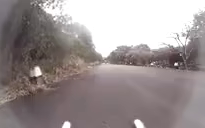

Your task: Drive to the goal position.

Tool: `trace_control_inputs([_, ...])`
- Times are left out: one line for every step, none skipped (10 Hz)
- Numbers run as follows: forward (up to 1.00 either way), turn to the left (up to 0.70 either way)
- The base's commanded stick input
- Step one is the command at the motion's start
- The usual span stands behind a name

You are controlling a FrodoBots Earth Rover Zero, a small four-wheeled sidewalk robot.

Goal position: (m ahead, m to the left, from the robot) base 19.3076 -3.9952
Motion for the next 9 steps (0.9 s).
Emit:
trace_control_inputs([0.50,0.00])
trace_control_inputs([0.50,0.00])
trace_control_inputs([0.50,0.00])
trace_control_inputs([0.50,0.00])
trace_control_inputs([0.50,0.00])
trace_control_inputs([0.50,0.00])
trace_control_inputs([0.50,0.00])
trace_control_inputs([0.50,0.00])
trace_control_inputs([0.50,0.00])
